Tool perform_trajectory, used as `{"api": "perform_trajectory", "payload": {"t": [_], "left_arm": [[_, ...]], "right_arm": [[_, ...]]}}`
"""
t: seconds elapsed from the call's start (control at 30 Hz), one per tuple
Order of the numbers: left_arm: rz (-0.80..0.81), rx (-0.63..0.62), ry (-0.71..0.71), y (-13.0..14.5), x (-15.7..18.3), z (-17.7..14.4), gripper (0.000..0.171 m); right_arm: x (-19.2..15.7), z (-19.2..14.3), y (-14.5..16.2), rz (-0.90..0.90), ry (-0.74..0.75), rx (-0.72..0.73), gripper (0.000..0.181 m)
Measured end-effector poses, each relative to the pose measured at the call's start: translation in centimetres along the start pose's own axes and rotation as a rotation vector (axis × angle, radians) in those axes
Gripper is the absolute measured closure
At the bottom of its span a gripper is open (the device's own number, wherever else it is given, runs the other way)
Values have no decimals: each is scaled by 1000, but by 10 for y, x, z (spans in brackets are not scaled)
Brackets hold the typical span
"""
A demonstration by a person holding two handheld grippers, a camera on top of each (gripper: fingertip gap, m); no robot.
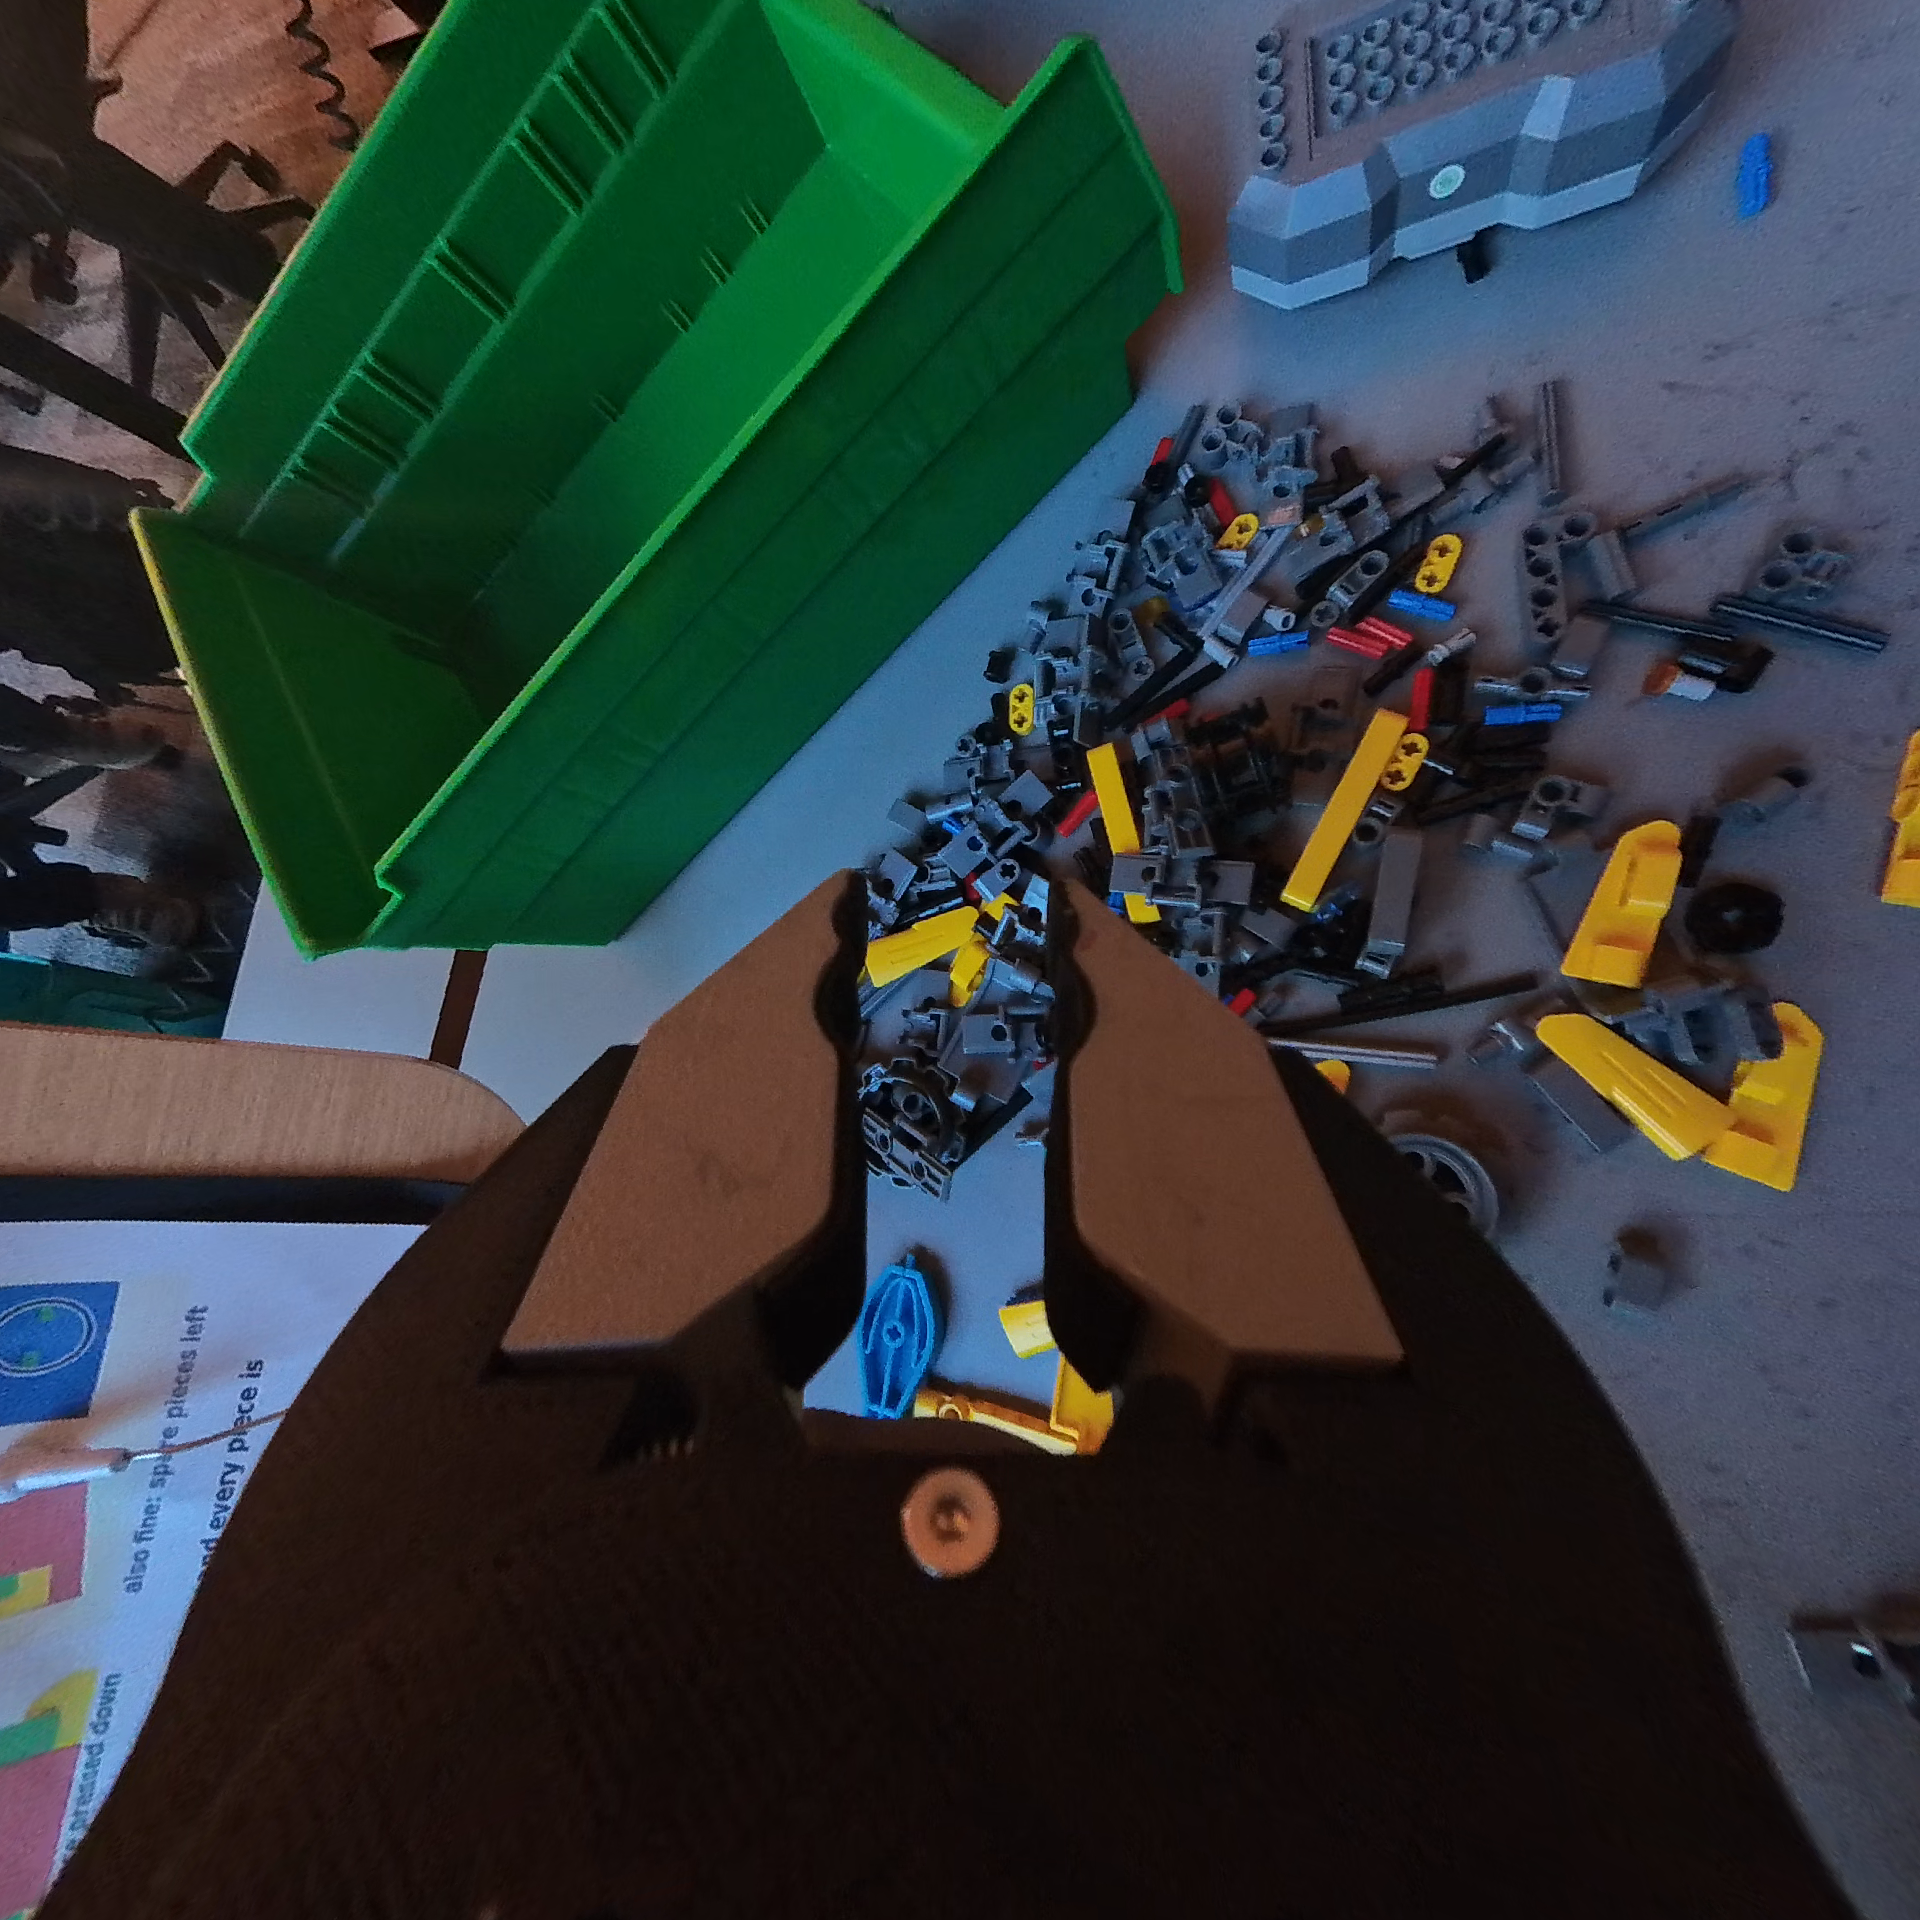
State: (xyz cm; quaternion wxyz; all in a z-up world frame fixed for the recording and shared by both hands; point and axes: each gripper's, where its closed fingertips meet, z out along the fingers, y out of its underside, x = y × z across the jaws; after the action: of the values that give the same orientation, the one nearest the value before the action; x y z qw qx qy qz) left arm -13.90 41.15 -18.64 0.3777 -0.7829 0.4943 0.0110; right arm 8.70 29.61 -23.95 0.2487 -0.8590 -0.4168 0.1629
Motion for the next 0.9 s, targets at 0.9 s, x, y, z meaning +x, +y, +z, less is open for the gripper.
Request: {"api": "perform_trajectory", "payload": {"t": [0.9], "left_arm": [[16,-18,8,3,3,3,142]], "right_arm": [[-87,87,-45,-515,-257,-395,170]]}}
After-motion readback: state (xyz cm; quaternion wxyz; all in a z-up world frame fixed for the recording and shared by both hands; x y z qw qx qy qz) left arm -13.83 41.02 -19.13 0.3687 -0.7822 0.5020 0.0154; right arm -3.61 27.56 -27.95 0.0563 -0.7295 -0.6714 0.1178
